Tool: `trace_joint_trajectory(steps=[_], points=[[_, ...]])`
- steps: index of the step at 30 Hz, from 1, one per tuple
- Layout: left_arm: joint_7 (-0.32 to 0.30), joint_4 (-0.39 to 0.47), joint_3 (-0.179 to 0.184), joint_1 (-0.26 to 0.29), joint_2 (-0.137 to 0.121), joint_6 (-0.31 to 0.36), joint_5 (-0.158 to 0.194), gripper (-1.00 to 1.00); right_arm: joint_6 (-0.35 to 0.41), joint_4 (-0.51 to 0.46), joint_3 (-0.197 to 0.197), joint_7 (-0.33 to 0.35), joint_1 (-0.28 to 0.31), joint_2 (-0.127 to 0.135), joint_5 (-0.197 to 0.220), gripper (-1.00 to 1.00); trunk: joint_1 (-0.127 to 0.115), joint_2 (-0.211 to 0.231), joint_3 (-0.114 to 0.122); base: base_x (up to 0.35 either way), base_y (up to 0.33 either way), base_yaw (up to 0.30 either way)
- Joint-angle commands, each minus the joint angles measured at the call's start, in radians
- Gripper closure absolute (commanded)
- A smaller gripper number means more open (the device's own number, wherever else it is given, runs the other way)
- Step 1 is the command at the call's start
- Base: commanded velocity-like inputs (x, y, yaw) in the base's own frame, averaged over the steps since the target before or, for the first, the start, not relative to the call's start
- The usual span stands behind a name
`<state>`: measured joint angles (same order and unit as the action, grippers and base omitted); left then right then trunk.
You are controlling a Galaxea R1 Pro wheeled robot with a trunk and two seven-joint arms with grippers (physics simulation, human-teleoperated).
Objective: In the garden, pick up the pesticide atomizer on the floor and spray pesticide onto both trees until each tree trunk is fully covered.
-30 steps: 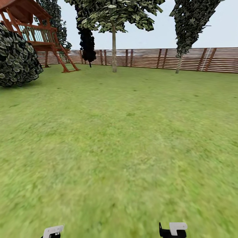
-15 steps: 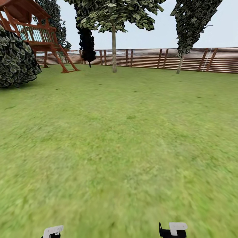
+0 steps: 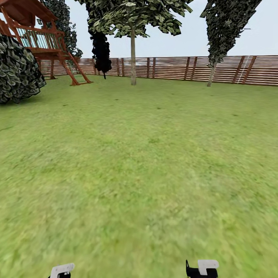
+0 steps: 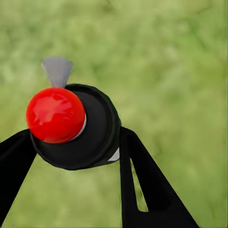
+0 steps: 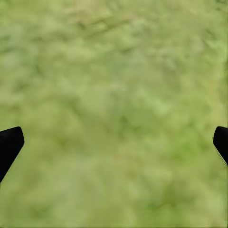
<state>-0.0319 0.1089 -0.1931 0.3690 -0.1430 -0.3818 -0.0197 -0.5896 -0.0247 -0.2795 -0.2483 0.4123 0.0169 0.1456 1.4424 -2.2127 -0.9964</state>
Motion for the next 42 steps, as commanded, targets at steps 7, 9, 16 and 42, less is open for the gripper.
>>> trace_joint_trajectory(steps=[7,9,16,42], points=[[-0.003,0.000,-0.006,0.001,-0.001,-0.004,-0.002,1.00,-0.002,0.000,-0.009,-0.002,0.000,0.000,0.009,-1.00,0.000,0.000,-0.001,0.339,0.000,0.000],[-0.003,0.000,-0.006,0.001,-0.001,-0.005,-0.002,1.00,-0.002,0.000,-0.009,-0.002,0.000,0.000,0.009,-1.00,0.000,0.000,-0.001,0.339,0.000,0.000],[-0.003,0.000,-0.007,0.001,-0.003,-0.005,-0.004,1.00,-0.002,0.000,-0.009,-0.002,0.000,0.000,0.009,-1.00,0.000,0.000,-0.001,0.339,0.000,0.000],[-0.003,0.000,-0.008,0.001,-0.007,-0.004,-0.003,1.00,-0.002,0.000,-0.009,-0.001,0.000,0.000,0.009,-1.00,0.000,0.000,-0.001,0.339,0.000,0.000]])
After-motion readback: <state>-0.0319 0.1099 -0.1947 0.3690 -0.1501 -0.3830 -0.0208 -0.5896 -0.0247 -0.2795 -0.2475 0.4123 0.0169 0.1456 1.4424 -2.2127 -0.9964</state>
